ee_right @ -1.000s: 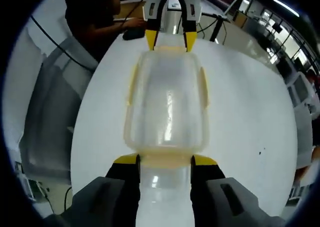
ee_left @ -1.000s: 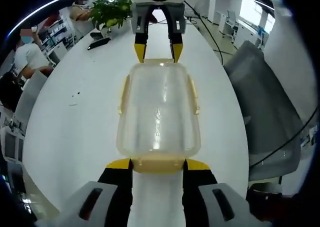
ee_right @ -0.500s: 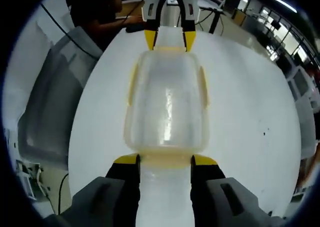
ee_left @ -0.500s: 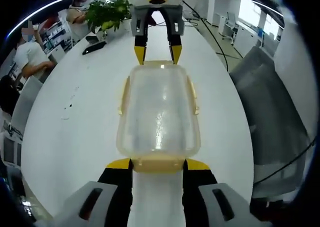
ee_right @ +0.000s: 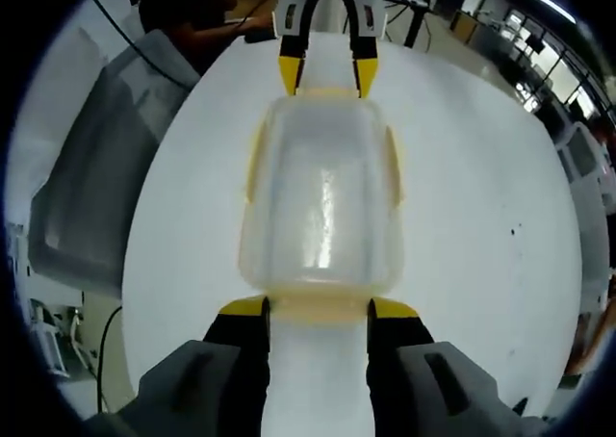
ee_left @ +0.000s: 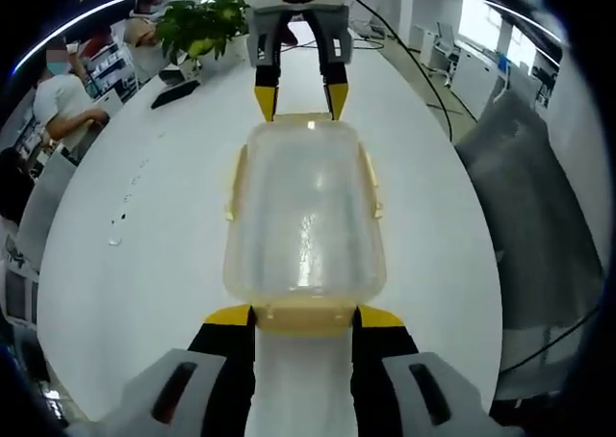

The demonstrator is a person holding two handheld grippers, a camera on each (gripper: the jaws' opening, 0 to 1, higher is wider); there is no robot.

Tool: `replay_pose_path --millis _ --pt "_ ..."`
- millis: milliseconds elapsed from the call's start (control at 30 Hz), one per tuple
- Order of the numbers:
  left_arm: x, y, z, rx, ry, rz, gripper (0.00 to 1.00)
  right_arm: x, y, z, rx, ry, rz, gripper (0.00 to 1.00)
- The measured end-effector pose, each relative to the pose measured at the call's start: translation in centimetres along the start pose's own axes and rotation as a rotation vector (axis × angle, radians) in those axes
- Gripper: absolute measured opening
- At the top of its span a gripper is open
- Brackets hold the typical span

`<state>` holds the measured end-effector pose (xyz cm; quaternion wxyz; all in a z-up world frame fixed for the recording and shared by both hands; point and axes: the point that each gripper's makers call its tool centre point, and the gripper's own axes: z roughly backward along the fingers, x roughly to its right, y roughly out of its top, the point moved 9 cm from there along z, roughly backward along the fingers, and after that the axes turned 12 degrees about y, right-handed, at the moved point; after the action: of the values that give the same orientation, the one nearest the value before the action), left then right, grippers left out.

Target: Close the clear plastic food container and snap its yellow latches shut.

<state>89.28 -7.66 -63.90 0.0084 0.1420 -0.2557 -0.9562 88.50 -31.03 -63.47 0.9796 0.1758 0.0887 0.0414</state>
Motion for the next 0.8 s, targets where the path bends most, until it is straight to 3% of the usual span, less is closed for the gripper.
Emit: replay_pose_path --millis 800 --pt "0.54 -0.22 -0.28 -0.007 -0.007 0.004 0.33 0.03 -0.15 -0.61 -0.001 0.015 -0.004 0.36"
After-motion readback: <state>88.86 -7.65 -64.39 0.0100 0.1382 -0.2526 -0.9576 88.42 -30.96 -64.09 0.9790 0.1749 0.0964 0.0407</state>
